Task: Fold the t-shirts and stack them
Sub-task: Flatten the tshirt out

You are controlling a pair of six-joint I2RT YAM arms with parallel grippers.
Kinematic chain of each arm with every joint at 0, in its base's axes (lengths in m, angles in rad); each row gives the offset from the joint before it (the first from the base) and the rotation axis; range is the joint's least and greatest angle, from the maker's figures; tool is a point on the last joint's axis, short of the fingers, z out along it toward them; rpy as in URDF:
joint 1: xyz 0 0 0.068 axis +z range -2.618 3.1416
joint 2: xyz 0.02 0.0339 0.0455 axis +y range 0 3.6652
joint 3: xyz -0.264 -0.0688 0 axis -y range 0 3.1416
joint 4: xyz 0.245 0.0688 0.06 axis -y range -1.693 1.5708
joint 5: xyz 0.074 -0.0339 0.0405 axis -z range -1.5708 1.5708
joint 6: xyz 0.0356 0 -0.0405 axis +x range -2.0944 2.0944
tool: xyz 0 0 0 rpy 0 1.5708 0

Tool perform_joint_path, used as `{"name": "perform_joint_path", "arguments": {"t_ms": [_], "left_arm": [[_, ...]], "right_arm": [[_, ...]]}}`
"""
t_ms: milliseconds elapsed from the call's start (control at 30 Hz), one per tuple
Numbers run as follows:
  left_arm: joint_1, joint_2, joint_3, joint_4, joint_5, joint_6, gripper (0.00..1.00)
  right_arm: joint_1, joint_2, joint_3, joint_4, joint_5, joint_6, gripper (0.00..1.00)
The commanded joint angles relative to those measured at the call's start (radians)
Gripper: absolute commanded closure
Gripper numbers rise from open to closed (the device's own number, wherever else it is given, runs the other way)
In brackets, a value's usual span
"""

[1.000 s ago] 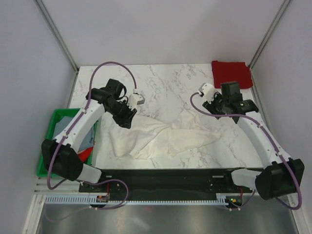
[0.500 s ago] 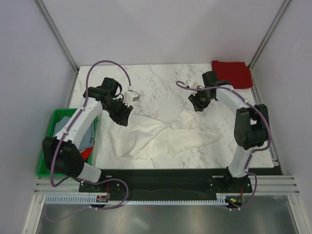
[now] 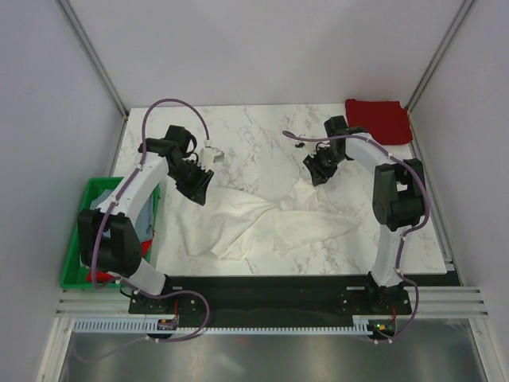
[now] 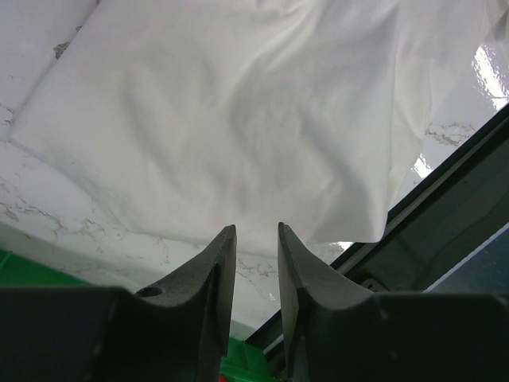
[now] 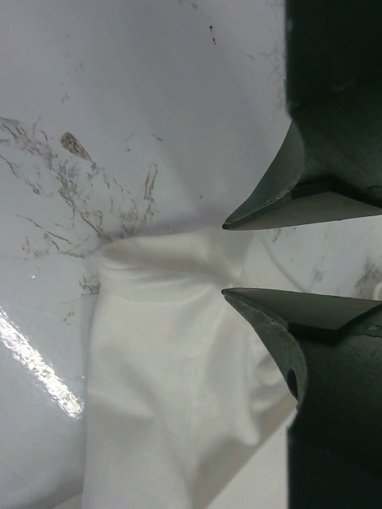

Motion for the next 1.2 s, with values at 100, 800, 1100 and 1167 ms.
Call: {"name": "perform_joint_path", "arguments": {"t_ms": [100,800,1100,1167], "left_arm": [[0.007,0.028,0.047,0.024,-0.006,-0.020,0.66],[0.012,-0.008,-0.213,0.059,-0.109,0.083,0.64],[-0.030,-0.104,-0.364,0.073,-0.112,0.135,0.57],[-0.048,-0.102,-0.390,0.097,-0.109,0.135,0.55]], "right_arm": [[0.000,0.031,0.026,-0.063,-0.073,-0.049,0.57],[-0.015,-0.038,0.226,-0.172,-0.177,-0.017,1.00],[-0.043,-0.018,0.443,-0.170,-0.258,0.171,1.00],[-0.045,-0.019,0.433,-0.161,-0.266,0.191,1.00]]}}
